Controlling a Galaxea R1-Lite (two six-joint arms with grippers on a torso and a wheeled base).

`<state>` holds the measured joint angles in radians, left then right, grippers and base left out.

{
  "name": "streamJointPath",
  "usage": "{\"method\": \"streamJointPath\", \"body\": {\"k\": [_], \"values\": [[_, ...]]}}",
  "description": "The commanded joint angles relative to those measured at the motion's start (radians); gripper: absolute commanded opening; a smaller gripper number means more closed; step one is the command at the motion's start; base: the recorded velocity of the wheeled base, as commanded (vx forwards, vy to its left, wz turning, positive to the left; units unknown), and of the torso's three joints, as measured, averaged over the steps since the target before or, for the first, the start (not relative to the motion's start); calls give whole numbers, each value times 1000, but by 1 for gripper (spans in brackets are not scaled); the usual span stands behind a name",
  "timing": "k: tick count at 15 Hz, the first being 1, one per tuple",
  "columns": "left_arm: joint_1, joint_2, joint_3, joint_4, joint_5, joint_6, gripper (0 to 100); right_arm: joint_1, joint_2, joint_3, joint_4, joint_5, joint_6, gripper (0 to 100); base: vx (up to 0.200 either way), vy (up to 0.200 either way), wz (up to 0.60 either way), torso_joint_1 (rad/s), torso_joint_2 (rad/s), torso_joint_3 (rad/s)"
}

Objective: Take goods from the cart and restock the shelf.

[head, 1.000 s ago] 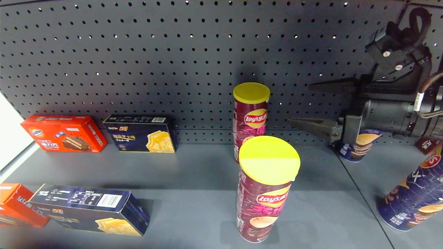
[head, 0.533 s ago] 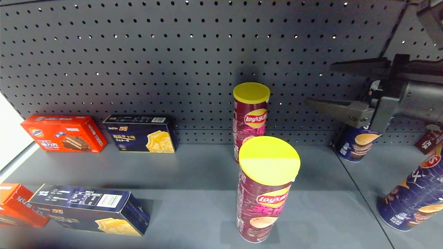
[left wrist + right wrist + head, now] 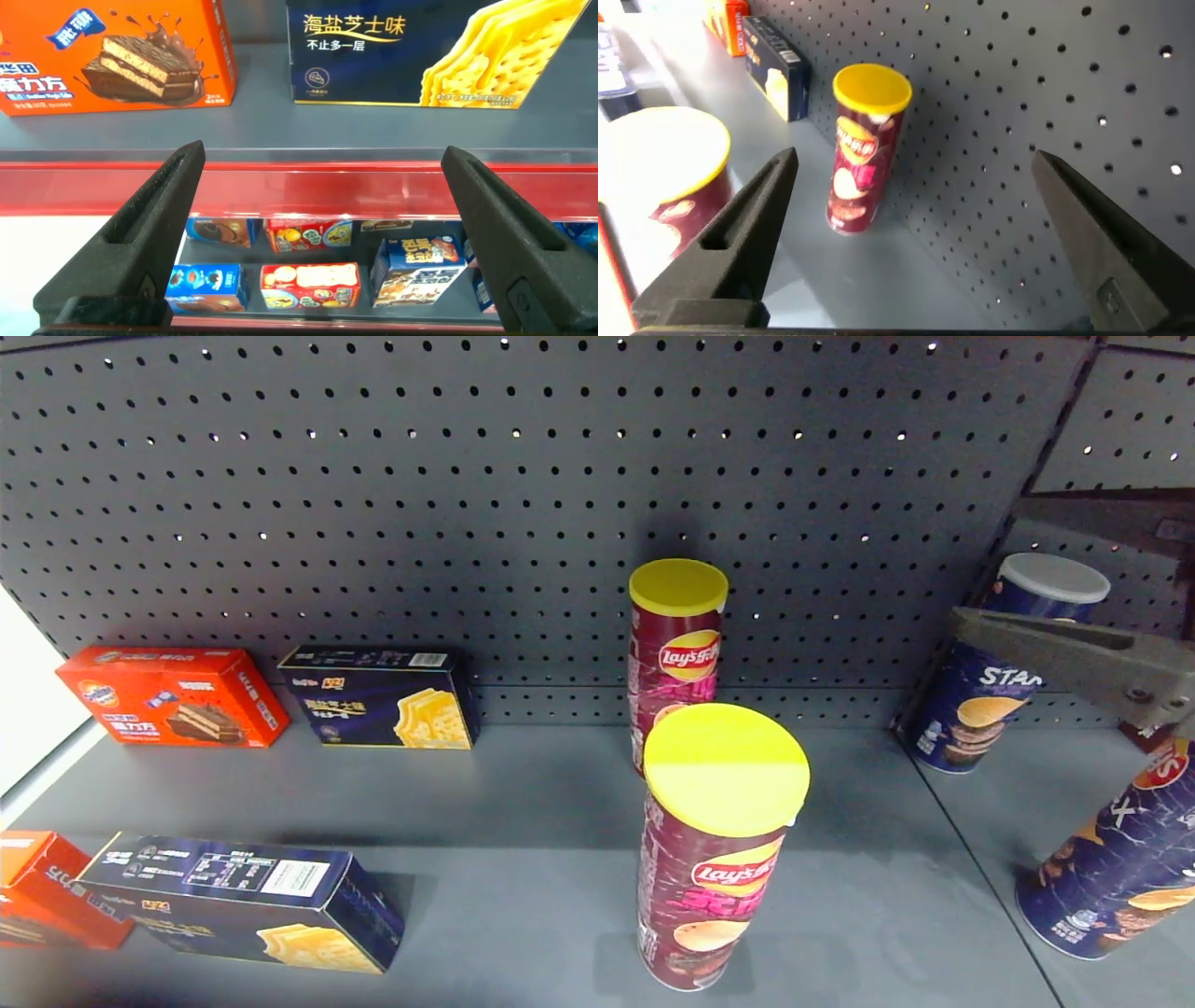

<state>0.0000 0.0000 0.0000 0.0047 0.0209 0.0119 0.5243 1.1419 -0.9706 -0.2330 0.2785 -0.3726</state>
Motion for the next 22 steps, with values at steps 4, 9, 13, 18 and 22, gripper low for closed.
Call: {"method": "streamJointPath", "body": {"k": [4, 9, 13, 18, 22], "values": [[0, 2, 0, 0, 1, 0, 100, 0, -185, 78, 4, -2, 20, 100, 0, 0, 0, 0, 0, 0], [0, 2, 0, 0, 1, 0, 100, 0, -399, 188, 80, -55, 83, 100, 0, 0, 0, 0, 0, 0], [0, 2, 0, 0, 1, 0, 100, -1, -570, 251, 175, -107, 132, 100, 0, 0, 0, 0, 0, 0], [0, 2, 0, 0, 1, 0, 100, -7, -772, 449, 239, -191, 222, 100, 0, 0, 0, 0, 0, 0], [0, 2, 0, 0, 1, 0, 100, -9, -926, 690, 239, -200, 262, 100, 0, 0, 0, 0, 0, 0]]}}
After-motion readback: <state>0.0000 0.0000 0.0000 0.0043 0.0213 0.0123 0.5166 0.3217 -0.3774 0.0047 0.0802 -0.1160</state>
